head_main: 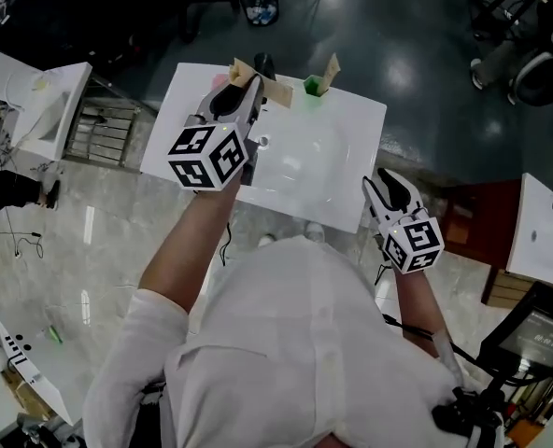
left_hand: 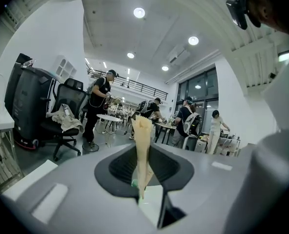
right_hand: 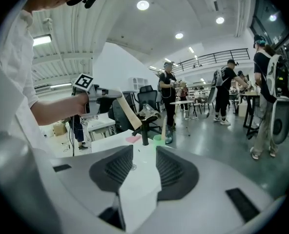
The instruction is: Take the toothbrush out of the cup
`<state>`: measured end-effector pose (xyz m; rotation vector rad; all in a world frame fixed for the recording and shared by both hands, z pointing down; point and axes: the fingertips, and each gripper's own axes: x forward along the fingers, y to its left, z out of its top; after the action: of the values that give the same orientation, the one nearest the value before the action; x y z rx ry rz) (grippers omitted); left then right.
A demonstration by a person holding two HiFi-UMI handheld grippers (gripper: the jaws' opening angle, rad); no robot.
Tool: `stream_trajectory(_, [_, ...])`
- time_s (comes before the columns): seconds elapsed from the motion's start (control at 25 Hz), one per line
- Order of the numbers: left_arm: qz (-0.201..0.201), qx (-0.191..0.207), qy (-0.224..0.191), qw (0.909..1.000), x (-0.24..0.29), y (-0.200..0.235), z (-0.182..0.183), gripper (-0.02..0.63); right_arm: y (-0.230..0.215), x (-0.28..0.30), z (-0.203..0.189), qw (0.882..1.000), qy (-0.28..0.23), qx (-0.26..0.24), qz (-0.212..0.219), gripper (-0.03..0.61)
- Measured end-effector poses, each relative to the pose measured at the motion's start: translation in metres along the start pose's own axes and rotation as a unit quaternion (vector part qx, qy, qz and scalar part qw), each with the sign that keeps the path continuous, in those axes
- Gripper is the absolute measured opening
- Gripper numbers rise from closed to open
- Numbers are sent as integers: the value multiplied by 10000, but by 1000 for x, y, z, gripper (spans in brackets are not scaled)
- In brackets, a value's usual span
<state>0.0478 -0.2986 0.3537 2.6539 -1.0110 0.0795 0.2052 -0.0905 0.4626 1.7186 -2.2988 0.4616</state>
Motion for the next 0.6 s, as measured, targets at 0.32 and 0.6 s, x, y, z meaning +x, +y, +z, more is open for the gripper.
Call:
stream_trajectory(0.32, [-155, -22, 129, 9998, -55, 10, -10, 78, 25, 27, 16, 9999, 21, -90, 124, 144])
stream_trajectory(0.6, [-285, 147, 154, 9994, -94, 9, -27, 77, 36, 42, 22, 9996, 15, -225, 179, 144])
